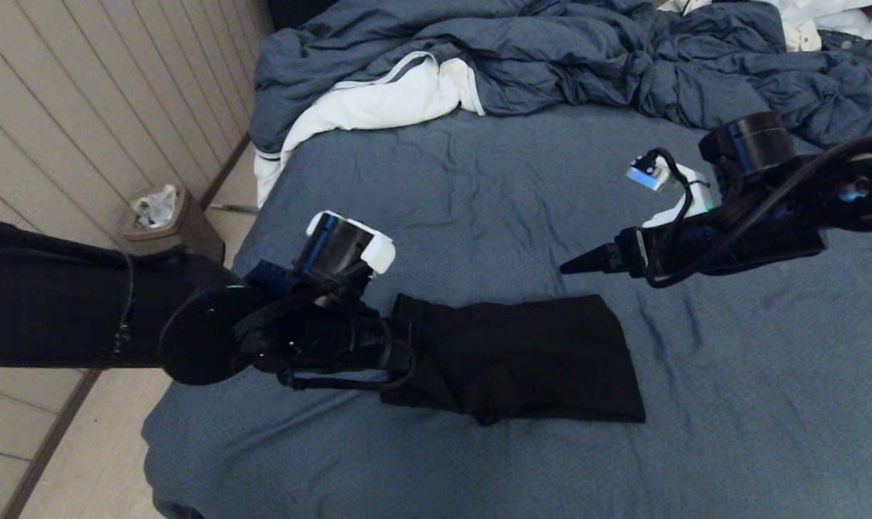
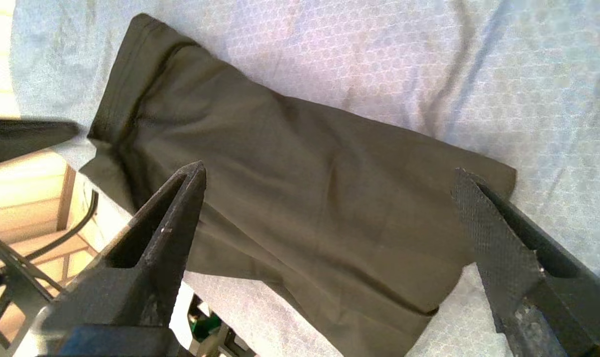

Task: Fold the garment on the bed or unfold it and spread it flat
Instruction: Fold the black T-shirt, then unford the black T-shirt

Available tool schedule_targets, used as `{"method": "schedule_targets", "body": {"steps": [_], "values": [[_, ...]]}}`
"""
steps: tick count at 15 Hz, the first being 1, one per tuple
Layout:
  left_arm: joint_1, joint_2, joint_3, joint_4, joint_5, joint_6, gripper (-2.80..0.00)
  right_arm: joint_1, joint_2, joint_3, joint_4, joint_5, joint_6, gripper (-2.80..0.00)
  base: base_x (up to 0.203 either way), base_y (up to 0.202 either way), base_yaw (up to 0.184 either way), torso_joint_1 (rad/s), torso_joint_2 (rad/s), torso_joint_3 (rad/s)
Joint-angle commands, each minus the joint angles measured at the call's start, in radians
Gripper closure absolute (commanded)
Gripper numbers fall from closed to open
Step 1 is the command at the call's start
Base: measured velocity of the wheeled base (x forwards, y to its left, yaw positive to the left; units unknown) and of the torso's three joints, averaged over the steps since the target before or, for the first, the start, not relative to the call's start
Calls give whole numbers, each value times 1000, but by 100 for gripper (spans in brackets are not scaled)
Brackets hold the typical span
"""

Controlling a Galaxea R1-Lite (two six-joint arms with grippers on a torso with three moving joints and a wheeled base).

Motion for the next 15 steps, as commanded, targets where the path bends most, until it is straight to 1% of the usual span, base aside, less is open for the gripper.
{"method": "schedule_targets", "body": {"steps": [1,2,3,6,7,9,11,12,15], "values": [[17,-95,33,-3,5,-34,0,1,-1,6,1,1,-2,0,0,0,0,0,0,0],[35,-119,52,-4,16,-65,0,1,-1,3,1,1,-1,0,0,0,0,0,0,0],[63,-133,75,-4,18,-79,0,1,-1,-2,2,1,3,0,0,0,0,0,0,0],[164,-175,125,-6,1,-85,0,5,2,-4,2,1,6,0,0,0,0,0,0,0],[181,-186,134,-6,-7,-86,0,11,1,-2,2,2,8,0,0,0,0,0,0,0],[195,-198,160,-24,-11,-88,0,17,-1,0,2,2,12,0,0,0,0,0,0,0],[195,-196,184,-96,-10,-86,0,23,-4,1,2,2,12,0,0,0,0,0,0,0],[195,-195,195,-115,-11,-85,0,25,-7,6,2,4,12,0,0,0,0,0,0,0],[189,-167,193,-119,-18,-88,0,58,-11,36,11,6,8,0,0,0,0,0,0,0]]}}
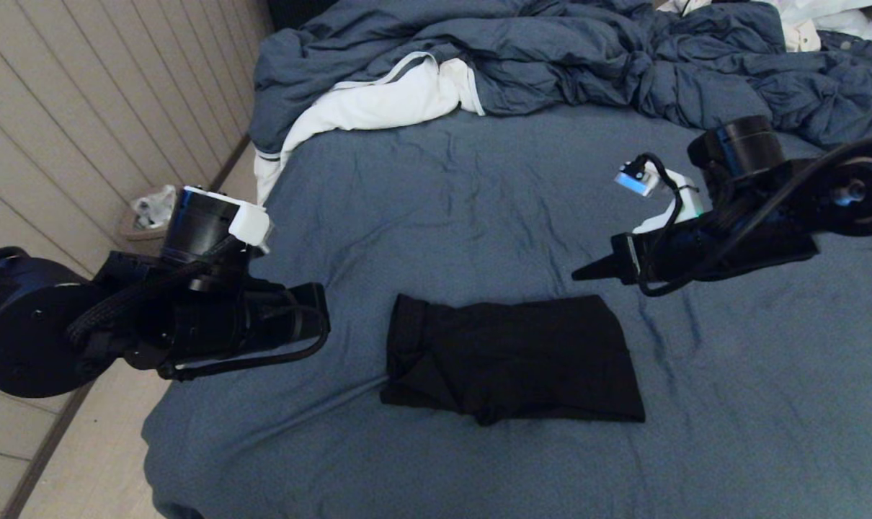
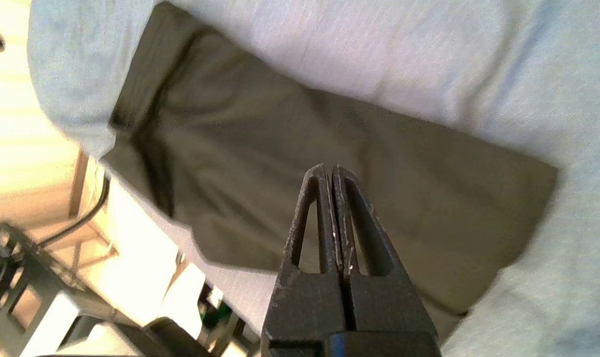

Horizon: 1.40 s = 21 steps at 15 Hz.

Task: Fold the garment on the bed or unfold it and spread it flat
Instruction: Unford the black T-shirt

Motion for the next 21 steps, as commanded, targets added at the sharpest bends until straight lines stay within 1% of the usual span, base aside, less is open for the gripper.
{"method": "schedule_targets", "body": {"steps": [1,4,7,9,14,16,17,19,21], "values": [[-15,36,-5,-1,-10,-13,0,19,-5,28,3,2,-1,0,0,0,0,0,0,0],[-58,87,-76,0,-18,-24,0,5,-30,103,3,-4,0,0,0,0,0,0,0,0],[-98,140,-168,12,-17,-22,0,-94,-81,141,4,-8,-6,0,0,0,0,0,0,0],[-113,154,-194,25,-15,-22,0,-139,-97,176,3,-8,-10,0,0,0,0,0,0,0],[-111,141,-155,18,-18,-26,0,-181,-89,287,-16,-6,-50,0,0,0,0,0,0,0],[-108,132,-155,21,-17,-30,0,-210,-92,318,-84,-1,-55,0,0,0,0,0,0,0],[-103,113,-149,25,-16,-33,0,-219,-102,334,-96,-2,-57,0,0,0,0,0,0,0],[-87,41,-98,26,-12,-32,0,-221,-162,378,-100,-6,-65,0,0,0,0,0,0,0],[-56,-84,-33,35,-1,-22,0,-235,-260,432,-101,-6,-80,0,0,0,0,0,0,0]]}}
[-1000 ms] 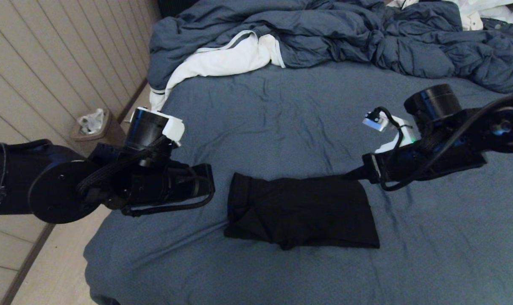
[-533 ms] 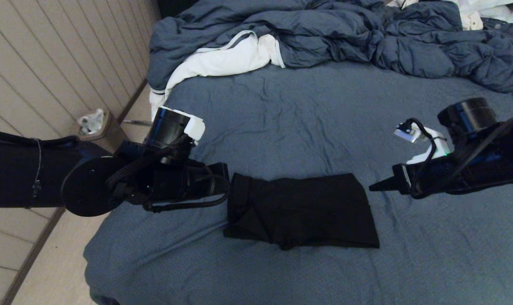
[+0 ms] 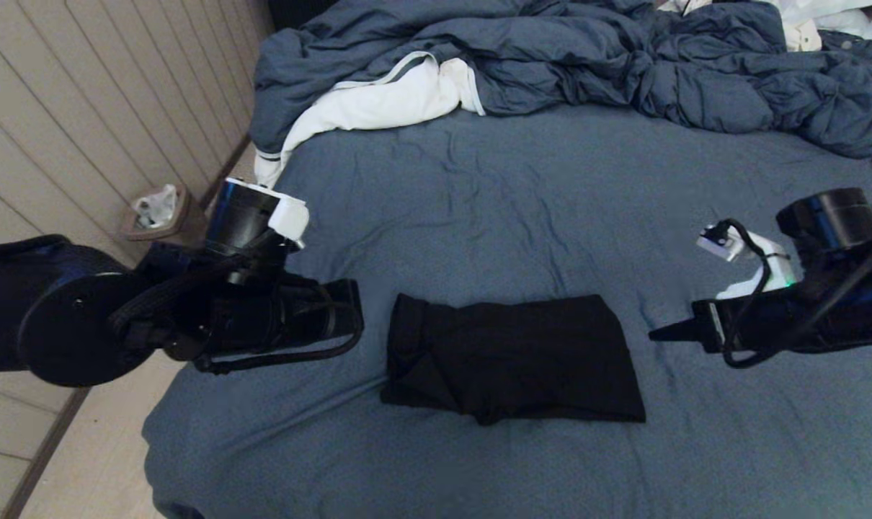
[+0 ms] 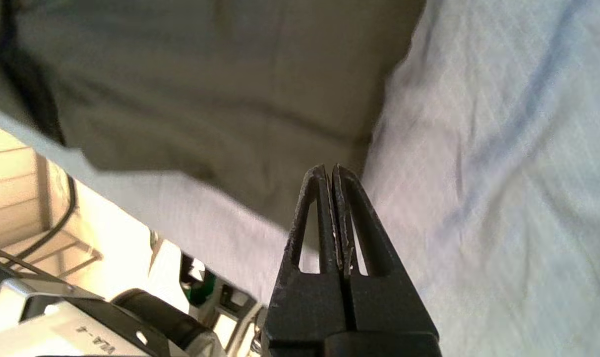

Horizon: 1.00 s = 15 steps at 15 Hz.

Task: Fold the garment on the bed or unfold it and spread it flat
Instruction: Unford the black T-shirt

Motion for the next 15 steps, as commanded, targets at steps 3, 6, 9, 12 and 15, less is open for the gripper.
{"method": "schedule_targets", "body": {"steps": [3,6,9,12,15], "values": [[116,-367,138,69,55,59,0,-34,-295,131,2,-1,-8,0,0,0,0,0,0,0],[193,-666,266,151,136,123,0,-102,-550,262,-2,-2,-11,0,0,0,0,0,0,0],[225,-909,429,265,292,154,0,-147,-707,444,-12,-1,-87,0,0,0,0,0,0,0],[242,-1039,518,394,361,160,0,-101,-715,551,-15,54,-170,0,0,0,0,0,0,0],[293,-1147,536,474,383,175,0,-62,-740,564,-8,96,-171,0,0,0,0,0,0,0]]}}
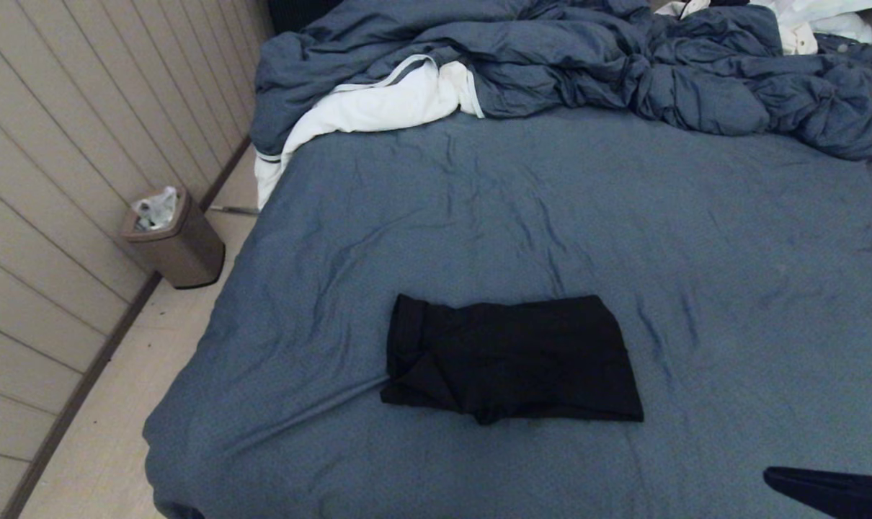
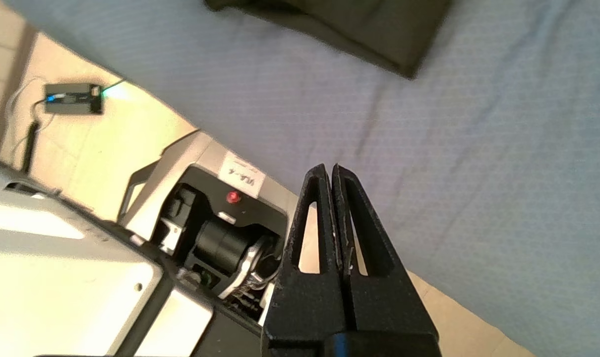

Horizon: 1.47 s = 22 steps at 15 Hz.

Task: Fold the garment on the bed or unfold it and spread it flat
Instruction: Unford the black T-shirt

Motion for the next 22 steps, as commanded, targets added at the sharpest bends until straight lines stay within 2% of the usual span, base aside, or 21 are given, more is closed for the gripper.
{"method": "schedule_targets", "body": {"steps": [1,4,6,9,10,12,14,16,17,18,19,20,22], "values": [[38,-133,22,23,5,23,0,9,-83,13,7,3,1,0,0,0,0,0,0,0],[133,-217,98,31,-23,112,0,20,-246,48,68,-4,-1,0,0,0,0,0,0,0],[184,-276,140,33,-113,129,0,72,-281,102,93,-8,-4,0,0,0,0,0,0,0],[354,-364,229,23,-271,218,0,116,-301,181,72,-13,-5,0,0,0,0,0,0,0],[377,-389,283,-5,-317,244,0,120,-315,218,50,-14,-5,0,0,0,0,0,0,0],[378,-410,400,-130,-350,260,0,115,-382,291,-6,-25,-3,0,0,0,0,0,0,0],[376,-440,466,-266,-388,262,0,95,-489,341,-56,-87,11,0,0,0,0,0,0,0],[368,-526,470,-273,-404,269,0,72,-612,374,-98,-167,52,0,0,0,0,0,0,0],[365,-582,474,-275,-414,300,0,64,-635,409,-161,-237,81,0,0,0,0,0,0,0],[363,-610,494,-286,-440,382,0,59,-631,452,-297,-287,116,0,0,0,0,0,0,0],[362,-612,512,-325,-461,409,0,58,-627,491,-426,-326,142,0,0,0,0,0,0,0],[362,-612,525,-368,-463,406,0,59,-623,517,-495,-386,163,0,0,0,0,0,0,0],[362,-612,554,-449,-454,342,0,54,-626,521,-494,-399,171,0,0,0,0,0,0,0]]}}
